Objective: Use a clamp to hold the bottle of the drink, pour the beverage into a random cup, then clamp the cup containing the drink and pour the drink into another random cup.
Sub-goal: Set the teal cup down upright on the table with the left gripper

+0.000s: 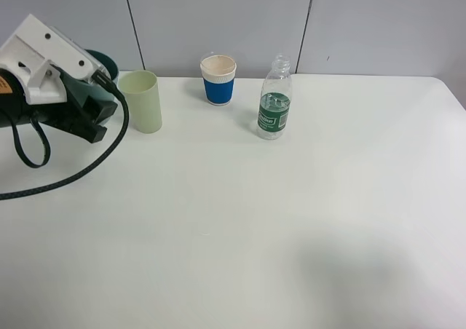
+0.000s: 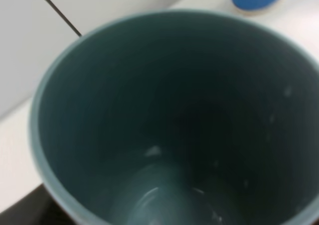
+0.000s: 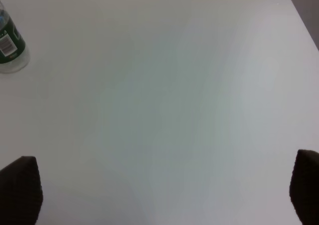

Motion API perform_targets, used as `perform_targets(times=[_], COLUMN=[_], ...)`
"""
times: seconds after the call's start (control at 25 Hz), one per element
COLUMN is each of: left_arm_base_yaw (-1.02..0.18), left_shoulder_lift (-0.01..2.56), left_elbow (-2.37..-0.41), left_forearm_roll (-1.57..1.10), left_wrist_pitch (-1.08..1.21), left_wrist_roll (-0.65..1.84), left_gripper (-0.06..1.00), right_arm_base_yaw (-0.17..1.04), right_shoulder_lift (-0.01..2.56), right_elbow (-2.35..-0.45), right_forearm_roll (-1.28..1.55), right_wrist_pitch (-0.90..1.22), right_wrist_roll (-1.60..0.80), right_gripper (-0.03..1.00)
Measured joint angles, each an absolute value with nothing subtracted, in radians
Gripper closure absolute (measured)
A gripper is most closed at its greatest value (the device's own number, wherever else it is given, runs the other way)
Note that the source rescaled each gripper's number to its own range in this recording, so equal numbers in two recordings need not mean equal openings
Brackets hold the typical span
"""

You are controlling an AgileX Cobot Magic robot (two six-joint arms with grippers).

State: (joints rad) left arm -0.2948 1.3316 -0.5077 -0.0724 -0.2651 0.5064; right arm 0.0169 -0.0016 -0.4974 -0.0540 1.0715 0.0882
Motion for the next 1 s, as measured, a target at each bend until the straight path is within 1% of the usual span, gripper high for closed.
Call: perform_targets(times=[0.28,0.48,0.68,0.8,1.0], left_arm_base_yaw=[-0.305,-0.343,-0.345,-0.345,-0.345], left_shoulder_lift=[1.331,1.387,1.502,1.583,1.724], left_elbow=[-0.402,-0.396,-0.396,-0.396,-0.395], left_forearm_roll=[0.093,0.292,0.411,0.418,0.432], left_wrist_pitch=[-0.388,-0.447,-0.613,-0.751,-0.982], left_wrist_roll=[0.268,0.063,-0.176,-0.22,-0.225], left_gripper=[0.94,0.94,0.94,0.94,0.94], right_arm_base_yaw=[0.017,0.017,0.017,0.017,0.017], right_shoulder_lift=[-0.002,-0.002,-0.002,-0.002,-0.002], right_elbow=[-0.497,-0.497,-0.497,-0.497,-0.497], right_forearm_roll=[-0.054,-0.054,-0.054,-0.054,-0.054], right_wrist_pitch=[1.072,1.072,1.072,1.072,1.072], right_wrist_roll=[0.088,0.088,0.088,0.088,0.088], right_gripper=[-0.03,-0.03,-0.03,-0.03,-0.03])
